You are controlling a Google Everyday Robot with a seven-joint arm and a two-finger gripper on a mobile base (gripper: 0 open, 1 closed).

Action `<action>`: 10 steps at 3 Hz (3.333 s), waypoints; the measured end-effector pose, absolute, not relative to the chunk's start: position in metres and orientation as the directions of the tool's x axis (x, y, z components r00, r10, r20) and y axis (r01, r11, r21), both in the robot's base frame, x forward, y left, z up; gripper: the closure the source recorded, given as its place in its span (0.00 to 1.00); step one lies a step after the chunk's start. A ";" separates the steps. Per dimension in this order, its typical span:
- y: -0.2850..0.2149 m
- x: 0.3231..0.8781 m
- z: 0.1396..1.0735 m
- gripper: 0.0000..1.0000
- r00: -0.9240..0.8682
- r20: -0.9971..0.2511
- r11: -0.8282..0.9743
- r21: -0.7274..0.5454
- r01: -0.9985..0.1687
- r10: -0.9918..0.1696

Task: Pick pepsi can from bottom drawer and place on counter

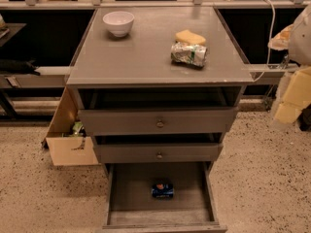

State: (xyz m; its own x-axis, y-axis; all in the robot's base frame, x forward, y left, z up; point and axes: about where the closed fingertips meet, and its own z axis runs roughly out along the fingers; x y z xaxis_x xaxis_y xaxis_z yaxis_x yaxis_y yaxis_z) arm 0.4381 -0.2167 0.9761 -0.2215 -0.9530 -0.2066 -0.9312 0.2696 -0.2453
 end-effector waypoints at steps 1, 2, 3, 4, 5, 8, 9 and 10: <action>-0.217 0.438 0.976 0.00 -0.221 -0.207 0.270 -0.245 -0.931 -0.953; -0.209 0.438 0.954 0.00 -0.199 -0.195 0.243 -0.242 -0.939 -0.960; -0.195 0.436 0.906 0.00 -0.159 -0.201 0.201 -0.211 -0.957 -0.967; -0.174 0.432 0.832 0.00 -0.132 -0.207 0.168 -0.165 -0.972 -0.969; -0.145 0.425 0.760 0.00 -0.131 -0.250 0.160 -0.099 -0.982 -0.959; -0.108 0.429 0.644 0.00 -0.022 -0.302 0.040 -0.056 -0.998 -0.953; -0.091 0.428 0.582 0.00 0.005 -0.353 0.004 -0.027 -1.000 -0.935; -0.076 0.430 0.525 0.00 0.001 -0.416 -0.004 0.006 -1.000 -0.909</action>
Offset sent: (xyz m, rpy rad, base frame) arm 0.0006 0.0209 -0.0671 -0.0293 0.0399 0.0733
